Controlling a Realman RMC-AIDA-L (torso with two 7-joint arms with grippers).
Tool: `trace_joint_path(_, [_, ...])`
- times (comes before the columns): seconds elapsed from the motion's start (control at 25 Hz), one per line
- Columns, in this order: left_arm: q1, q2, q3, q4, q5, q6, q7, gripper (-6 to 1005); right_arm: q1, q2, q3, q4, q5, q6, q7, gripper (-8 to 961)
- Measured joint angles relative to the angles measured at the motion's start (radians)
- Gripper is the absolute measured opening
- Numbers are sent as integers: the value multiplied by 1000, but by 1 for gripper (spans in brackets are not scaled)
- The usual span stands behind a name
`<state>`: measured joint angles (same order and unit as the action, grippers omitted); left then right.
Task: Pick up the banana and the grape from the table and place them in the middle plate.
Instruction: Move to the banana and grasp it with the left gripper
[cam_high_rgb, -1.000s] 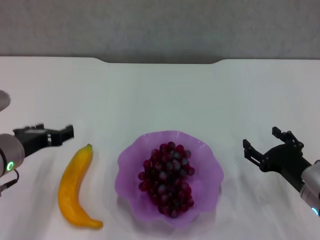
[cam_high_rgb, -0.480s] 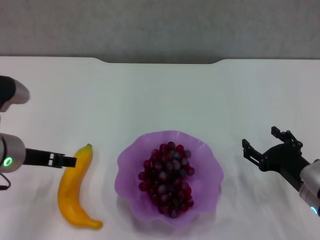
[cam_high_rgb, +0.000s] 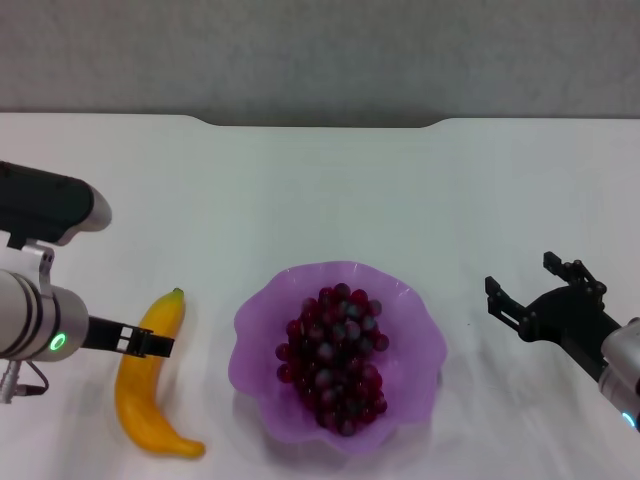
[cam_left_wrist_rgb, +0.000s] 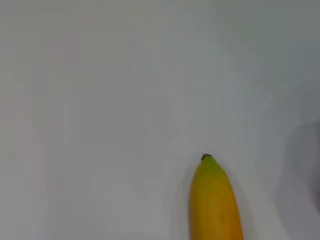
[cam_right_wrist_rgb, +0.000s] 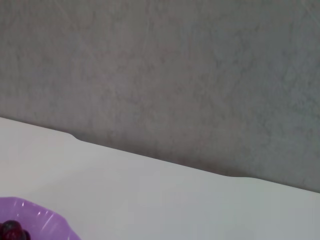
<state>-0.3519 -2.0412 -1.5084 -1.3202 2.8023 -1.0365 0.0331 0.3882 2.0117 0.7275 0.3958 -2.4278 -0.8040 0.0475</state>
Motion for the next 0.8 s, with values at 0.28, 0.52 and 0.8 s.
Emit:
trace_joint_path(0.28, [-4,-1,4,19,-10,24,-25,890,1,0,1,0,0,0,1,892])
trace_joint_path(0.52, [-22,0,5,67,-26,39,-20,891,6,1,0,0,-1,-1,0,892])
trace_joint_path(0.8, [-67,0,5,175,-32,61,-8,890,9,1,-2,0,0,-1,0,892])
